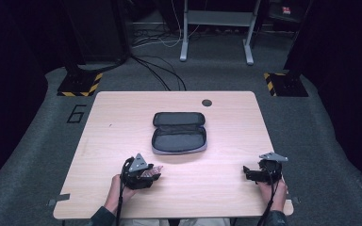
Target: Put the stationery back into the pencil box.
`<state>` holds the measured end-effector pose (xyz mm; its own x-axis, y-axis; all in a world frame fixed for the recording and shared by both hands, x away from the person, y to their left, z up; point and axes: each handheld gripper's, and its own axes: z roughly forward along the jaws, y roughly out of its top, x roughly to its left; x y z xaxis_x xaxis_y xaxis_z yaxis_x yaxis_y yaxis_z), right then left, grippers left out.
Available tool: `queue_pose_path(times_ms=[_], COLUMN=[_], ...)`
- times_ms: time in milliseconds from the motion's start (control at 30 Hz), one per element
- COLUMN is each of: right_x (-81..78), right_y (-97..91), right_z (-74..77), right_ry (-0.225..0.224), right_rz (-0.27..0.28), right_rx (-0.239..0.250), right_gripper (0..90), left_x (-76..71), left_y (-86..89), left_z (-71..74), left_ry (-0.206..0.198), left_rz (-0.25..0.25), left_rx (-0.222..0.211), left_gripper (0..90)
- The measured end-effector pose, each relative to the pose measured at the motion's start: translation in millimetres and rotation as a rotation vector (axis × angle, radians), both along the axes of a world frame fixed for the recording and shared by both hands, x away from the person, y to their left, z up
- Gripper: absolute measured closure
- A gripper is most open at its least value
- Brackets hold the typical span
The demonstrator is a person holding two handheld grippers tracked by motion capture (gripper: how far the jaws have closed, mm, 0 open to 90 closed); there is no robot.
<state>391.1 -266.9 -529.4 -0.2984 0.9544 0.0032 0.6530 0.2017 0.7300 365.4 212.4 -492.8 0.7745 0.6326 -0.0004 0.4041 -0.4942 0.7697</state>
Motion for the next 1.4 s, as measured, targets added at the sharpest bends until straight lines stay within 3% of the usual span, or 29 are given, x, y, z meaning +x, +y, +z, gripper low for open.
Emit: queue_pose_path(times_ms=[367,433,567,600,800,967,1033,1067,1400], right_x=[0.0,0.0,0.0,0.0,0.1,0.1,0.1,0.1,0.1], right_y=[0.0,0.0,0.0,0.0,0.1,0.1,0.0,0.0,0.0], right_z=[0.0,0.0,0.0,0.0,0.0,0.1,0.1,0.1,0.1], right_ry=[-0.001,0.000,0.000,0.000,0.000,0.001,0.001,0.001,0.000], right_rz=[-0.001,0.000,0.000,0.000,0.000,0.000,0.001,0.001,0.001], right_rx=[0.000,0.000,0.000,0.000,0.000,0.000,0.000,0.000,0.000], right_gripper=[5.1,5.1,5.1,5.1,5.2,5.2,5.3,5.3,5.3], left_x=[13.9,16.4,22.4,23.5,31.5,39.7,43.9,45.1,63.8], left_y=[1.5,0.6,-1.2,-1.3,-5.4,-9.0,-10.5,-12.2,-23.3], left_z=[14.4,17.5,23.4,25.3,31.7,36.5,37.9,38.3,45.1], left_ry=[-0.023,-0.008,-0.031,-0.019,-0.036,-0.021,-0.036,-0.022,-0.030], left_rz=[-0.001,-0.008,-0.013,-0.019,-0.020,-0.031,-0.038,-0.036,-0.055], left_rx=[0.003,0.004,0.018,0.019,0.021,0.016,0.027,0.019,0.018], left_gripper=[50.0,50.0,50.0,50.0,50.0,50.0,50.0,50.0,50.0])
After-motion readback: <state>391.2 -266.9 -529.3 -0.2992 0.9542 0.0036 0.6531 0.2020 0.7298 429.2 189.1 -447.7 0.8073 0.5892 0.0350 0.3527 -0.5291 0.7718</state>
